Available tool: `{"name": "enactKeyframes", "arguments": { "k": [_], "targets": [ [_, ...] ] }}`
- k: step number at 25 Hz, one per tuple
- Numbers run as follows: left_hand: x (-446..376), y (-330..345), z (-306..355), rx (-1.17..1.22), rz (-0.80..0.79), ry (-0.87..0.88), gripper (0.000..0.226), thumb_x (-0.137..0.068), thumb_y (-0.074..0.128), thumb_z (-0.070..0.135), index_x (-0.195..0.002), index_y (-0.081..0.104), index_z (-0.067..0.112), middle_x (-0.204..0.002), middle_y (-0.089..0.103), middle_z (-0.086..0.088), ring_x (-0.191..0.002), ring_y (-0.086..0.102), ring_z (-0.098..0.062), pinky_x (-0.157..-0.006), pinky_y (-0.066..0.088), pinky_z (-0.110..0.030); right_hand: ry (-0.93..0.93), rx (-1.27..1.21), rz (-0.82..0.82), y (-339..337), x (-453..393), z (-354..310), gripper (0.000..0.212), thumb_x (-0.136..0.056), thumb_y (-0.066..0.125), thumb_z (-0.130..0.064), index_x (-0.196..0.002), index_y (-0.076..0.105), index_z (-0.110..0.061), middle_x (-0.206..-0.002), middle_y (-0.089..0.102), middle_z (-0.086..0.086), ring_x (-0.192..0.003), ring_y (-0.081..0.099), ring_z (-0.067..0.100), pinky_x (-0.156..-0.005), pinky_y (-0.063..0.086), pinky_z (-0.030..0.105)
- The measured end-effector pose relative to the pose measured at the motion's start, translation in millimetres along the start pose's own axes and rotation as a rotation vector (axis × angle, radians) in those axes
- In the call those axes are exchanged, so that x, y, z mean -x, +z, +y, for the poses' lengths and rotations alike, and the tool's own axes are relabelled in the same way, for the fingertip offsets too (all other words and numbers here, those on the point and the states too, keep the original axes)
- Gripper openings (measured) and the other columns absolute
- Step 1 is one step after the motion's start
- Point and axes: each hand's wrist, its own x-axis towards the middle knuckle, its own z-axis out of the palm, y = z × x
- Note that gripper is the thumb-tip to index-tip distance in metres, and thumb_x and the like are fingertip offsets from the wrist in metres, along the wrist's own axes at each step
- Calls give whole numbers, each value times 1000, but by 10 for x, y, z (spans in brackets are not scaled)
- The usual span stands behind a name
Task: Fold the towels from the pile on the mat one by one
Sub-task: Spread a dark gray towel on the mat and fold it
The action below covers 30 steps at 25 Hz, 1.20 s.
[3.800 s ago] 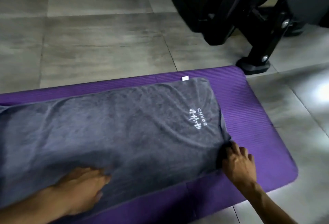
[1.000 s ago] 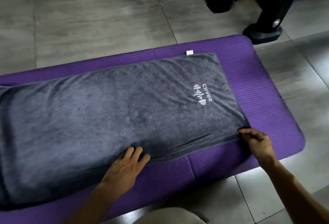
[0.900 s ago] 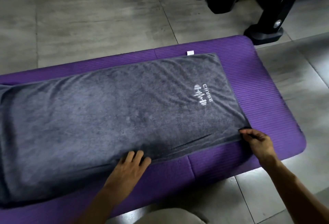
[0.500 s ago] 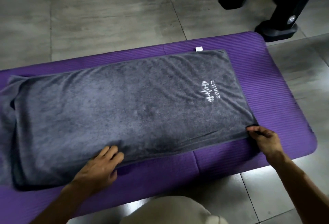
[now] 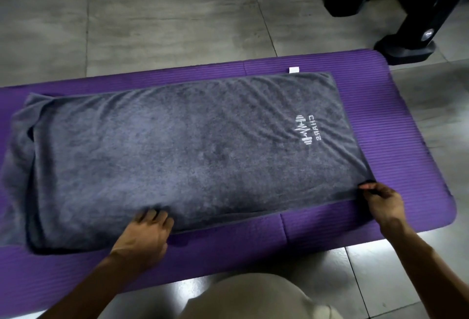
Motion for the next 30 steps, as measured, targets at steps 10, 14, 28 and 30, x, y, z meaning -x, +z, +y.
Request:
{"name": "enactKeyframes", "arguments": {
  "k": [10,14,28,30],
  "targets": [
    [34,-333,-911,685,-53,-440,15,-83,64,25,-97,65,24,-94,67,6,-92,64,-19,-80,48,-24,-638,809,28,733,699,-810,39,-77,42,-44,-96,61,-17,-94,54,19,-84,54,43,-71,48,49],
    [466,-70,-1450,686,247,-1006,27,-81,65,23,-108,65,16,-107,68,-13,-100,64,-34,-85,52,-41,-1078,565,-334,1858,1404,-1563,37,-79,41,-34,-91,68,-12,-83,69,13,-72,67,35,-67,57,45],
    [1566,940,-2072,1370,625,-1660,19,-92,59,21,-77,57,9,-72,60,-10,-66,56,-18,-57,40,-25,-1254,472,-935,4835,2757,-3894,32,-88,65,-14,-119,61,-16,-110,63,-3,-97,57,13,-88,43,22],
    [1816,952,-2045,1384,732,-1726,15,-90,59,16,-80,57,5,-66,56,-8,-54,54,-12,-46,41,-18,-1131,308,-898,5163,2856,-4129,36,-86,67,-16,-121,59,-17,-109,63,-2,-99,58,13,-89,43,22]
  ]
}}
